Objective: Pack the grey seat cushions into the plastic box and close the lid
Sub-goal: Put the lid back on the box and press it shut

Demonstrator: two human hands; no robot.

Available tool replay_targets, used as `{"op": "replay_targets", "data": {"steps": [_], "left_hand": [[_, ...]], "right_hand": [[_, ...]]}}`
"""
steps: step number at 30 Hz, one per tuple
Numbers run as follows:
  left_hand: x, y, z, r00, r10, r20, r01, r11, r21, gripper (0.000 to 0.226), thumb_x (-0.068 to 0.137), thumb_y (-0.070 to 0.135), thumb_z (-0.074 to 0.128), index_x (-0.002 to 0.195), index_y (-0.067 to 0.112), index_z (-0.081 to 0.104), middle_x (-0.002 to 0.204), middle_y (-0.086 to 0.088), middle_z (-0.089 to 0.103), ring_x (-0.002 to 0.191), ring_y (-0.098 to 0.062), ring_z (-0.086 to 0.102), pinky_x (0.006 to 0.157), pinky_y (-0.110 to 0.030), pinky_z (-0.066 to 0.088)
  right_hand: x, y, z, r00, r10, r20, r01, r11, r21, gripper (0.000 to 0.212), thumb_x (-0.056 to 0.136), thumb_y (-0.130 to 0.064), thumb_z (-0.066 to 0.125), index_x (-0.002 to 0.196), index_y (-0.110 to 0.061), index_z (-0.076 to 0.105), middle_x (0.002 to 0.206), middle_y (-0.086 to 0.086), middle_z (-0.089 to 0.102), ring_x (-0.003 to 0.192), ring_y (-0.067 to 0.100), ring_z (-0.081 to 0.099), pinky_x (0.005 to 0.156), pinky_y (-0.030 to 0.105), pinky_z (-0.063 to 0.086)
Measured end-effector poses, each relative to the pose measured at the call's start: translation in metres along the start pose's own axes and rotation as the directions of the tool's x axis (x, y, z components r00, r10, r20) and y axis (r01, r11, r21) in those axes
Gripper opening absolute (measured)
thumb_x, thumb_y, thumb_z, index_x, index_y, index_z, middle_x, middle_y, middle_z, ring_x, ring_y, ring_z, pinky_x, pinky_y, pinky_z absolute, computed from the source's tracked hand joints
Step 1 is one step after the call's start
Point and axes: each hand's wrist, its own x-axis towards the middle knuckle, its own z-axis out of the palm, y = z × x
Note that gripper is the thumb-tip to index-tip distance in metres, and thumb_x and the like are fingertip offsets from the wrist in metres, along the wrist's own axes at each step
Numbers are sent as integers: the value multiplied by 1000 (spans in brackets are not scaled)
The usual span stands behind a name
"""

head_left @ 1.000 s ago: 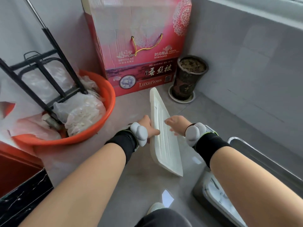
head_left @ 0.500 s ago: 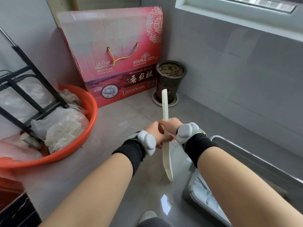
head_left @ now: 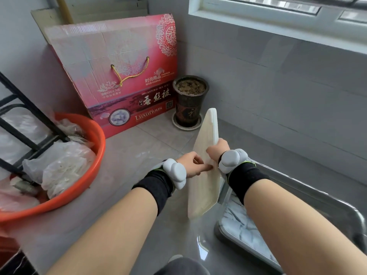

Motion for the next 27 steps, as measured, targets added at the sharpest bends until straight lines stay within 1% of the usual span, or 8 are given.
{"op": "replay_targets", "data": {"steps": [5,9,13,15,17,19,23,27], "left_hand": [[-3,9,-3,998,47,-49,-44,997,61,31,81,37,68,93,14,51,83,0,59,81,-17,58,58,-21,42],[-8,27,3,995,92,-44,-86,989,121,29,81,38,68,90,15,53,84,-2,59,83,-18,55,72,-27,45],[-18,52,14,984,171,-43,-159,965,209,31,81,39,67,94,14,54,91,-3,60,86,-19,56,82,-34,48],[-25,63,19,981,192,-34,-180,961,211,31,82,38,67,95,13,55,92,-4,61,84,-19,56,75,-30,48],[-32,71,24,976,218,-30,-207,954,216,30,83,38,67,95,13,55,93,-4,60,83,-18,55,69,-27,45],[-37,78,28,970,242,-30,-228,944,237,30,83,39,66,95,13,55,94,-4,60,83,-18,54,69,-26,42],[-44,87,38,968,249,-31,-231,932,281,29,85,38,64,97,13,55,93,-5,59,75,-17,51,61,-26,40],[-50,95,56,967,255,-15,-238,923,301,26,85,36,65,90,13,54,88,-5,58,78,-19,51,63,-27,41]], "right_hand": [[-16,11,-49,994,-50,-97,65,984,163,40,85,-8,53,125,-4,50,106,11,58,89,26,54,76,32,44],[-40,20,-92,974,-74,-215,120,970,210,43,86,-10,54,128,-6,46,103,8,55,83,26,52,66,31,45],[-69,29,-132,946,-79,-316,158,960,232,41,86,-12,53,127,-9,49,104,4,56,89,24,55,77,34,49],[-84,38,-151,929,-62,-366,161,956,247,41,86,-12,53,126,-11,52,104,4,57,91,24,56,82,35,50],[-100,48,-169,912,-57,-407,176,949,261,38,85,-10,52,123,-10,55,102,4,58,89,24,56,79,32,49],[-115,60,-187,894,-44,-447,189,940,284,35,85,-8,52,119,-9,58,100,5,59,88,23,56,79,31,48],[-141,84,-220,867,-5,-498,189,929,319,32,84,-9,54,116,-6,59,98,7,60,87,24,57,89,40,51],[-159,107,-246,845,20,-534,188,925,331,28,83,-7,55,110,0,59,94,9,59,82,23,54,77,35,50]]}}
